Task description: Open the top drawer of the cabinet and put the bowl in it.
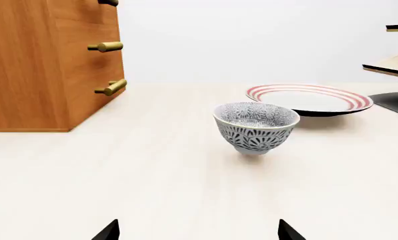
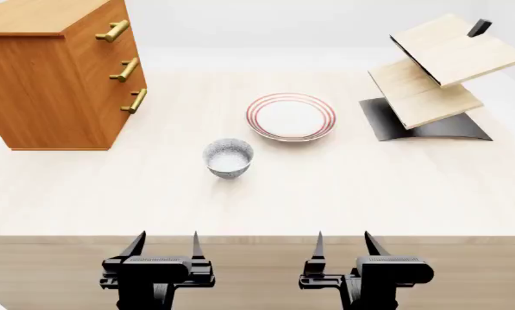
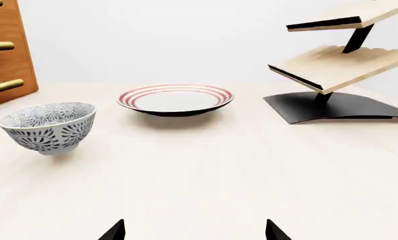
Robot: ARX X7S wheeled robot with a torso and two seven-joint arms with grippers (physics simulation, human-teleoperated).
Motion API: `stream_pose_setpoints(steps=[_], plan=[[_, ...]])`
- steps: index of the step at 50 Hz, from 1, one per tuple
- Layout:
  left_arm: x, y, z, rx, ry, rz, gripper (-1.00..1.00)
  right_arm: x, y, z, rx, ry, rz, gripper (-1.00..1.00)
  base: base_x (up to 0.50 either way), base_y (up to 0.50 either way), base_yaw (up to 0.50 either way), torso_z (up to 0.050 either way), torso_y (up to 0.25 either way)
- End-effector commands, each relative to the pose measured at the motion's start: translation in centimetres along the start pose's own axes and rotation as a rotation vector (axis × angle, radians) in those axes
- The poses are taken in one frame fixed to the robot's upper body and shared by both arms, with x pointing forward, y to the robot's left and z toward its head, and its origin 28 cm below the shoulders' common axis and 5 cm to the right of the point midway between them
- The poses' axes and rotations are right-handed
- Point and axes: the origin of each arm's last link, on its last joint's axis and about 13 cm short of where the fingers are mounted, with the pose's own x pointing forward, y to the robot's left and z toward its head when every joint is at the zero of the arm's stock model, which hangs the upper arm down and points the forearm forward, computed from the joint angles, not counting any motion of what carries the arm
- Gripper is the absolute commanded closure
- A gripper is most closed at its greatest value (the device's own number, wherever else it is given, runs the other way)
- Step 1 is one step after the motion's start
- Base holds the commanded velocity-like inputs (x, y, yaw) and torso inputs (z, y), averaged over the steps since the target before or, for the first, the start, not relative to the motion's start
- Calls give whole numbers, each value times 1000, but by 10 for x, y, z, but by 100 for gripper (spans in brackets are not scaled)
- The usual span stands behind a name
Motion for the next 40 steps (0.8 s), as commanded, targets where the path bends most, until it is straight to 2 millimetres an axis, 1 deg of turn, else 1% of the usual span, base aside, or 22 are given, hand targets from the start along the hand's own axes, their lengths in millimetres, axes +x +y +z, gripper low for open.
stream_pose_setpoints(steps=[1, 6, 20, 40], plan=[[-1, -1, -2, 15, 1, -7, -100, 1, 0, -1, -7, 6, -7, -100, 0, 0, 0, 0, 0], [-4, 0, 0, -24, -36, -35, -100, 4, 1, -4, -10, 18, -17, -100, 0, 0, 0, 9, 0], [-3, 1, 2, -32, -38, -37, -100, 5, 0, -5, 17, 17, -42, -100, 0, 0, 0, 50, 0], [-2, 2, 7, -45, -51, -38, -100, 5, -2, -1, 36, -10, -51, -100, 0, 0, 0, 50, 0]])
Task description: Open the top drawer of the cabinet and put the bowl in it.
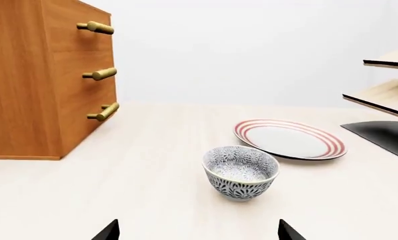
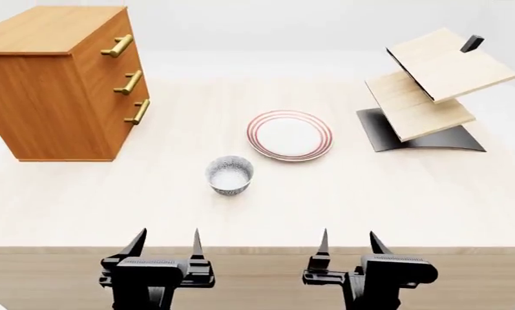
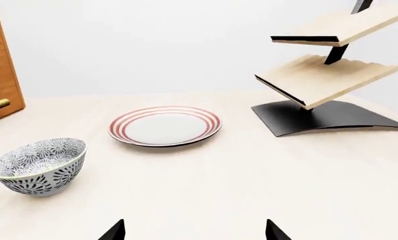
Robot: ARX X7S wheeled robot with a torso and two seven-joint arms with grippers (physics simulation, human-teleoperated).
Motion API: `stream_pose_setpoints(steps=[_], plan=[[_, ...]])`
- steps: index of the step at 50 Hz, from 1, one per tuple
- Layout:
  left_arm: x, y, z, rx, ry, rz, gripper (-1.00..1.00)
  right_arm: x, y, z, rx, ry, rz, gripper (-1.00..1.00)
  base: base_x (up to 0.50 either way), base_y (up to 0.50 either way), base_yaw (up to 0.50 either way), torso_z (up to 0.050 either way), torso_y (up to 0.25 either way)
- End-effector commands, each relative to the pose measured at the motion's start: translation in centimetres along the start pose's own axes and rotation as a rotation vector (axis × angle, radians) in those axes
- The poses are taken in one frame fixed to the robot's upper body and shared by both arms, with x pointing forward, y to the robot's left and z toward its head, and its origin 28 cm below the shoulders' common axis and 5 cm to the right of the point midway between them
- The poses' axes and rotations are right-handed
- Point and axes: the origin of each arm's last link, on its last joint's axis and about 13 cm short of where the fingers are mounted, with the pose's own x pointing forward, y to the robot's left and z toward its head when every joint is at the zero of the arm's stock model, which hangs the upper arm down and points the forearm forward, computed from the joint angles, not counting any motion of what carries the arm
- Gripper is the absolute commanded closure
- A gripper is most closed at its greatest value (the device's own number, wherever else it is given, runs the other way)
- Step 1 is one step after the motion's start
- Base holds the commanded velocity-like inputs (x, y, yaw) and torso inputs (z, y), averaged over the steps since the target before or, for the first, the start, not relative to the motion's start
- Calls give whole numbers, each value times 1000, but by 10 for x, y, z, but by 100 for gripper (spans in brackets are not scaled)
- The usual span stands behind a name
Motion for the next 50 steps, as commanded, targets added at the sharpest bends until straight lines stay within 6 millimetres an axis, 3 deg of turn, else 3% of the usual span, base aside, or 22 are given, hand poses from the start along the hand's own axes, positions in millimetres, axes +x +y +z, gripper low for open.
stream_pose_setpoints(steps=[1, 12, 50], plan=[[1, 0, 3, -7, -7, -2, -100, 0, -1, 2, 10, -11, -6, -100, 0, 0, 0, 50, 0], [2, 1, 1, 12, -17, 27, -100, 0, -1, 1, 2, -7, 4, -100, 0, 27, 0, 35, 0], [1, 3, 2, -22, -23, 55, -100, -2, 2, 2, -6, -9, 1, -100, 62, 500, 0, 0, 0]])
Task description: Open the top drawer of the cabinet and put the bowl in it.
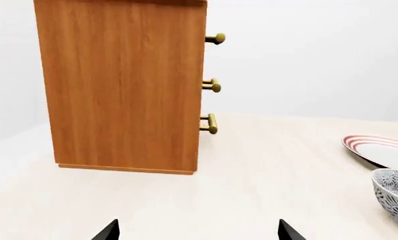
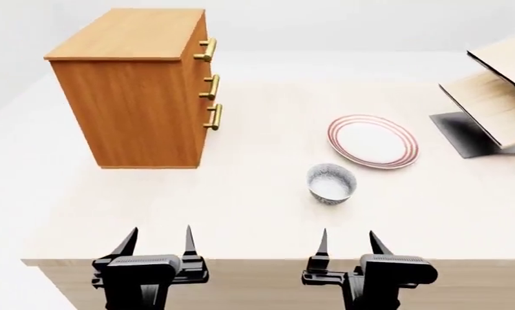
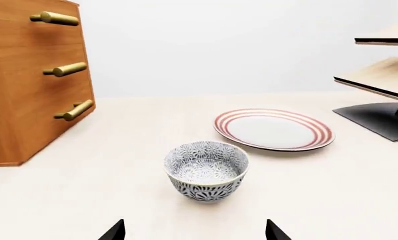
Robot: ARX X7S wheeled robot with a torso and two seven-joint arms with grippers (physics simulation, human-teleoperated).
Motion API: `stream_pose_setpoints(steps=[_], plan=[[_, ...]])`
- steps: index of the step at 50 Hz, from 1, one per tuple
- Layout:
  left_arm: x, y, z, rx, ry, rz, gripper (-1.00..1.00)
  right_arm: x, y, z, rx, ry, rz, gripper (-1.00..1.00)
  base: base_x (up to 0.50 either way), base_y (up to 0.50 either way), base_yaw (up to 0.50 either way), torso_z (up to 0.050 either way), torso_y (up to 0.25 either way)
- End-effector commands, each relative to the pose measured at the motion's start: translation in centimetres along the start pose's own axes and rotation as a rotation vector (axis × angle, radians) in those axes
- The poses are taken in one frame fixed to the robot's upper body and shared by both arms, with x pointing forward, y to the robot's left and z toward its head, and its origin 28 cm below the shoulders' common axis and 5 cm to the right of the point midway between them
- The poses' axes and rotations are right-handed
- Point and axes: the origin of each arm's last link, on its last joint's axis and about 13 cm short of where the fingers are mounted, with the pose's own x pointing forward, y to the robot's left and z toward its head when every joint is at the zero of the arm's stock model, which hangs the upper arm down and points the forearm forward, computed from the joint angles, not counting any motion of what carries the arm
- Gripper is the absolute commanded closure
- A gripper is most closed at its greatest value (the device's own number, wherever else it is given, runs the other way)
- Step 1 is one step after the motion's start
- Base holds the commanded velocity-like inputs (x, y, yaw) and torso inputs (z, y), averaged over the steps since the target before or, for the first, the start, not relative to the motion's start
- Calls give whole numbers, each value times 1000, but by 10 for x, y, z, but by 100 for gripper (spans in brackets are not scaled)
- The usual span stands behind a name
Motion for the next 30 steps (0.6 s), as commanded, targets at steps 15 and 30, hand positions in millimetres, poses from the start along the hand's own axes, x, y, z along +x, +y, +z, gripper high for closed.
stream_pose_setpoints(steps=[15, 30], plan=[[0, 1, 1, -5, -7, 11, -100, 0, 1, 0, 4, -2, 0, -100, 62, 500, 0, 0, 0], [29, 30, 42, -32, -122, 162, -100, 0, -1, 27, -31, -112, 11, -100, 17, 133, 0, 0, 0]])
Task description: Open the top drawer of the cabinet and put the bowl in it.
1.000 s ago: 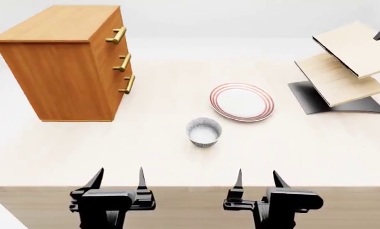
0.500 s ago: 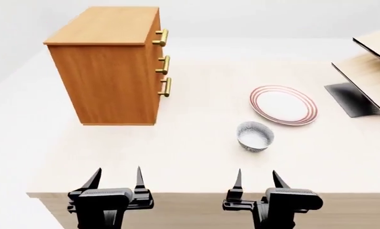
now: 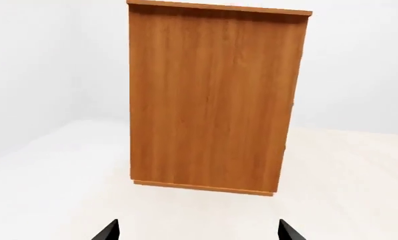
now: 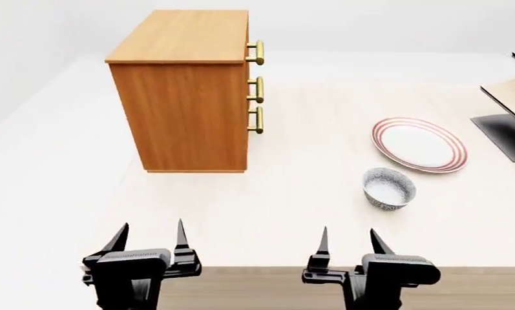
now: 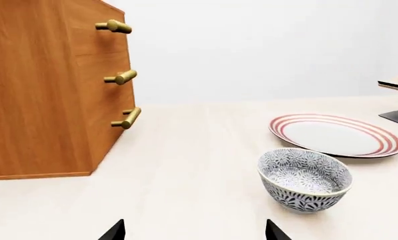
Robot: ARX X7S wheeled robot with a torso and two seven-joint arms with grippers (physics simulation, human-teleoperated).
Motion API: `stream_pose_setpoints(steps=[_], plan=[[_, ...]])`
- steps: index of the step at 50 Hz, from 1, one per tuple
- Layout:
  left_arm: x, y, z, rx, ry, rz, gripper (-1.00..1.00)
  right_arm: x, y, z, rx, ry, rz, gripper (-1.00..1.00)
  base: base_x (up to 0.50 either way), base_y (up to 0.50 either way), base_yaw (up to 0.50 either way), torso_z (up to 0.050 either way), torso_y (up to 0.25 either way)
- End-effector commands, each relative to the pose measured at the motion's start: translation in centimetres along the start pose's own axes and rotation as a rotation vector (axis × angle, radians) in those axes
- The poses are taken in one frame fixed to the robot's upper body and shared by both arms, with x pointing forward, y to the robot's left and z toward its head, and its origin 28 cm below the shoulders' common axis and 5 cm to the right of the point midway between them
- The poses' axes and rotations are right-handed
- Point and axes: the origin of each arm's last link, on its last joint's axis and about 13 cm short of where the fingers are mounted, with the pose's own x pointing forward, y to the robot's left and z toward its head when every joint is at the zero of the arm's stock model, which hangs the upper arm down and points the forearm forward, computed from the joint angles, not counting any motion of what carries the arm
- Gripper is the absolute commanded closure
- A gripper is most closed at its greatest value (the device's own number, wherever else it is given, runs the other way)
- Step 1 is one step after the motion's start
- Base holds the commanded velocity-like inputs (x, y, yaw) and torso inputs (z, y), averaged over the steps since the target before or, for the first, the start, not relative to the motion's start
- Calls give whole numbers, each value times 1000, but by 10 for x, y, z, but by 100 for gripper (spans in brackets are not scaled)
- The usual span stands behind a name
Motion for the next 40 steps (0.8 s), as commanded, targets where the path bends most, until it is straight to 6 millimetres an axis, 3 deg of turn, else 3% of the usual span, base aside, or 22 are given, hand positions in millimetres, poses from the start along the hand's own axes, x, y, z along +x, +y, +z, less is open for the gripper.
stream_pose_setpoints(steps=[1, 3, 6, 7, 8, 11, 17, 21, 26, 34, 40], plan=[[38, 33, 46, -22, -130, 181, -100, 1, -1, 34, -62, -116, 16, -100, 0, 0, 0, 0, 0], [63, 54, 67, 9, -206, 326, -100, 4, -3, 60, -101, -175, 29, -100, 0, 0, 0, 0, 0], [106, 94, 91, 54, -240, 557, -100, 11, -10, 122, -178, -302, 27, -100, 0, 0, 0, 0, 0], [116, 103, 96, 63, -240, 613, -100, 11, -10, 122, -178, -302, 27, -100, 0, 0, 0, 0, 0], [125, 112, 100, 76, -241, 664, -100, 18, -15, 155, -238, -372, 26, -100, 0, 0, 0, 0, 0], [151, 137, 105, 120, -224, 808, -100, 43, -25, 206, -302, -409, 23, -100, 0, 0, 0, 0, 0], [180, 159, 105, 107, -149, 888, -100, 112, -50, 251, -415, -342, -93, -100, 0, 0, 0, 0, 0], [182, 161, 112, 107, -101, 904, -100, 155, -68, 257, -459, -255, -186, -100, 0, 0, 0, 0, 0], [183, 166, 117, 101, -60, 924, -100, 185, -85, 244, -471, -120, -265, -100, 0, 0, 0, 0, 0], [181, 171, 118, 87, -19, 946, -100, 197, -89, 215, -270, 83, -238, -100, 0, 0, 0, 0, 0], [180, 173, 118, 77, -8, 949, -100, 203, -85, 200, -189, 122, -231, -100, 0, 0, 0, 0, 0]])
